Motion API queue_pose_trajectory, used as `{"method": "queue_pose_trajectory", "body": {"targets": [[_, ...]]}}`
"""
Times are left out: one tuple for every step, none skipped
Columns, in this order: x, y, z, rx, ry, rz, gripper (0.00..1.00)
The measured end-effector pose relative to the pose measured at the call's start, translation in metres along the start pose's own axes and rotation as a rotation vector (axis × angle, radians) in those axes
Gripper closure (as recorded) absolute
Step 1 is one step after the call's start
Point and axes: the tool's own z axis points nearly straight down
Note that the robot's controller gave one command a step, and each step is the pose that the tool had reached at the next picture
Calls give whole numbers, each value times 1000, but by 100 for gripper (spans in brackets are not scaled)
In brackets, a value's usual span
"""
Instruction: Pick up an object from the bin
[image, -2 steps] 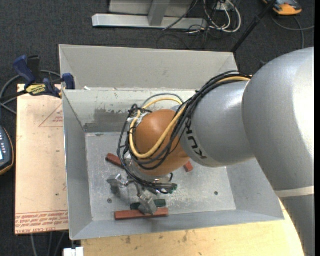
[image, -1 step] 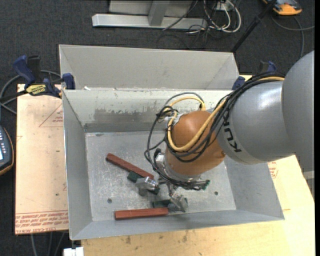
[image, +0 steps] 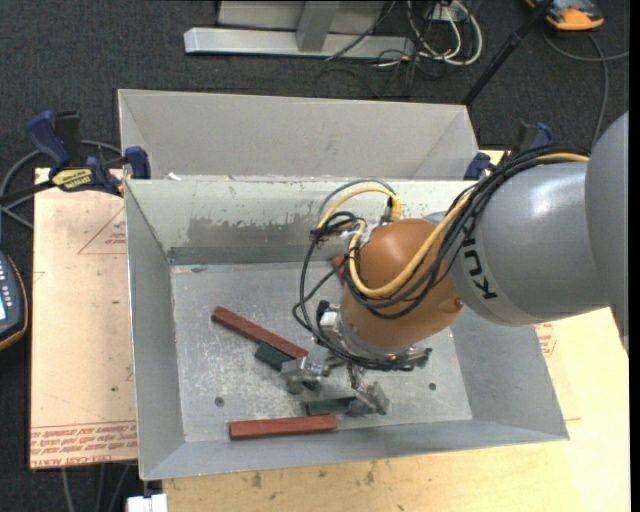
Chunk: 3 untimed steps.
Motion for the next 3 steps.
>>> {"method": "queue_pose_trajectory", "body": {"targets": [[-55, 8, -106, 3, -3, -385, 0], [-66, 33, 2, -5, 1, -753, 0], [-66, 32, 1, -3, 1, -753, 100]]}}
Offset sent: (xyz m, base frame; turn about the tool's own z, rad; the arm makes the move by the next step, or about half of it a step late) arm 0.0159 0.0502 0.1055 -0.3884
